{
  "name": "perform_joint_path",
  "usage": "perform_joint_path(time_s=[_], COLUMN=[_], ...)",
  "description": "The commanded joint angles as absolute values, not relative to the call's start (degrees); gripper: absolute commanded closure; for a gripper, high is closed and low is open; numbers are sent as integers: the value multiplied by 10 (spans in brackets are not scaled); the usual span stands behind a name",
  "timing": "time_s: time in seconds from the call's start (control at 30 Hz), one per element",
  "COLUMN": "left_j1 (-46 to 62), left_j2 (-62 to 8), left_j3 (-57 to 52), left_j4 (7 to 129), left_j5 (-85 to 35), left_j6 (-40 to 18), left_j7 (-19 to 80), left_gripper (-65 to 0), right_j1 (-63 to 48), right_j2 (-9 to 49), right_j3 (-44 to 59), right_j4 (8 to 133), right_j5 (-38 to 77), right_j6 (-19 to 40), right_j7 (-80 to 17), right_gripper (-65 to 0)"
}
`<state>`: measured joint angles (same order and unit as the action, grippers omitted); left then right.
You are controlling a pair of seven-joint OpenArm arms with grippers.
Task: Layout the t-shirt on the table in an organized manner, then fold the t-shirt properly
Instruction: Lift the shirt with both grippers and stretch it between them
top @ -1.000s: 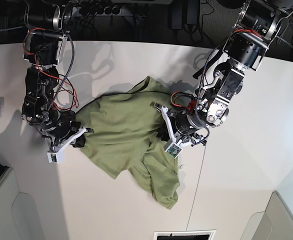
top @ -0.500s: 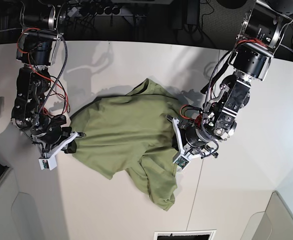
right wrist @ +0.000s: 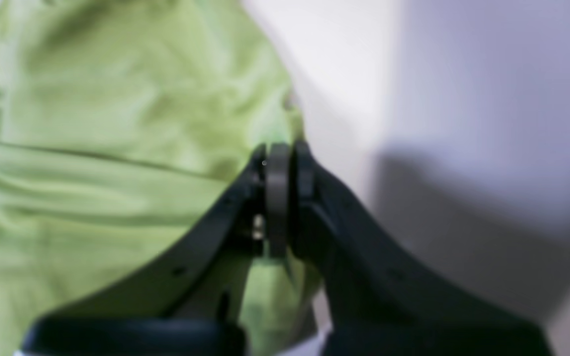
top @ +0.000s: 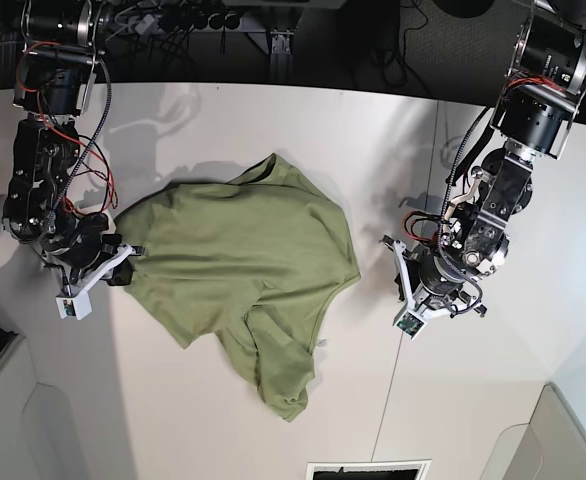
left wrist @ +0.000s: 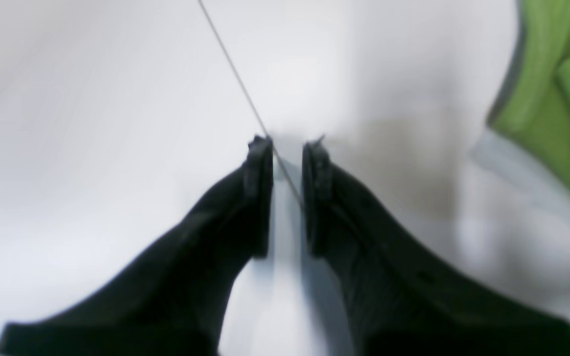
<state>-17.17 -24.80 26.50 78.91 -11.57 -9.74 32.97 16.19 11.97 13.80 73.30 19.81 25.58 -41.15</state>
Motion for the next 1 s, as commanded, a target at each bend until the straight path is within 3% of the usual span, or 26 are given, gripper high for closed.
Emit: perform_joint_path(time_s=[0.0, 0.17, 0.4, 0.53, 0.97], left_j1=[-192, -192, -193, -205, -272], left_j2=[-247, -224, -166, -140, -142], left_j3=[262, 276, 333, 340, 340], left_j4=[823, 854, 814, 759, 674], left_j5=[-120, -155, -120, -84, -79], left_j6=[-103, -142, -141, -112, -127], left_j7=[313, 314, 274, 258, 243], left_gripper=[-139, -133, -133, -133, -133], right_j1=[176, 174, 171, 163, 154], right_j2=[123, 105, 93, 92, 90], right_j3=[139, 139, 138, 138, 138], right_j4=[745, 745, 745, 745, 745], right_j5=[211, 221, 221, 221, 226], right_j6=[266, 275, 275, 275, 289], right_j7=[-399, -401, -404, -404, -418], right_gripper=[0, 0, 0, 0, 0])
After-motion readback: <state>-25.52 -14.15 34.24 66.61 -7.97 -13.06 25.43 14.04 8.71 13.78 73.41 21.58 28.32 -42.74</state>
